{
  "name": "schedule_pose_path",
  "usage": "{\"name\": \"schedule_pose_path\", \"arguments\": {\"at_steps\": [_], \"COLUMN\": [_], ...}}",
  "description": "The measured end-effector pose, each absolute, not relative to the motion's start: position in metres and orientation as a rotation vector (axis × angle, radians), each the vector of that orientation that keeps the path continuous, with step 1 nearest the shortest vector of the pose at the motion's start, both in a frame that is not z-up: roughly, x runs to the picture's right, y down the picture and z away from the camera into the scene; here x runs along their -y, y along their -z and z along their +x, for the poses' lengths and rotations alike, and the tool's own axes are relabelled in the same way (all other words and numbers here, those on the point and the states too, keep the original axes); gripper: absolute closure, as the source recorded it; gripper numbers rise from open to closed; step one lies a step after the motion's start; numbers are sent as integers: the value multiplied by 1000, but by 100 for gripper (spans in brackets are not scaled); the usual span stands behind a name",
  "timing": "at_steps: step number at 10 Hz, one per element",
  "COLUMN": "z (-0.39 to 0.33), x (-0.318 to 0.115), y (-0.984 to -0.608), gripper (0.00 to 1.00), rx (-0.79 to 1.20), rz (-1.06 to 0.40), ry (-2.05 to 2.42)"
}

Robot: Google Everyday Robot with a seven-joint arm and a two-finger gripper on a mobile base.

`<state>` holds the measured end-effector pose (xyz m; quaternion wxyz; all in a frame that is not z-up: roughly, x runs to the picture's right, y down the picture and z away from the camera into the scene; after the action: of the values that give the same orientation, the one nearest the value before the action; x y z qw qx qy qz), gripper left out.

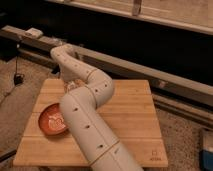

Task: Place the bottle in the ceramic bowl

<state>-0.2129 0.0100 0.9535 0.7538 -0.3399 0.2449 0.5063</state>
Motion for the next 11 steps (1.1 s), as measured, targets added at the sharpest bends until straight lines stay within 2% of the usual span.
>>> {"name": "schedule_pose_path", "arguments": {"at_steps": [5,6,10,11], "z": [-211,-210,-204,-202], "x": [-24,-28,-42,-41], "y": [-964,-965,-958,-954], "gripper": [37,43,85,90], "rx": [-556,-559,-552,-546], "rz": [-759,-764,-796,-796], "ry": [-1105,-1104,-1103,-1107]}}
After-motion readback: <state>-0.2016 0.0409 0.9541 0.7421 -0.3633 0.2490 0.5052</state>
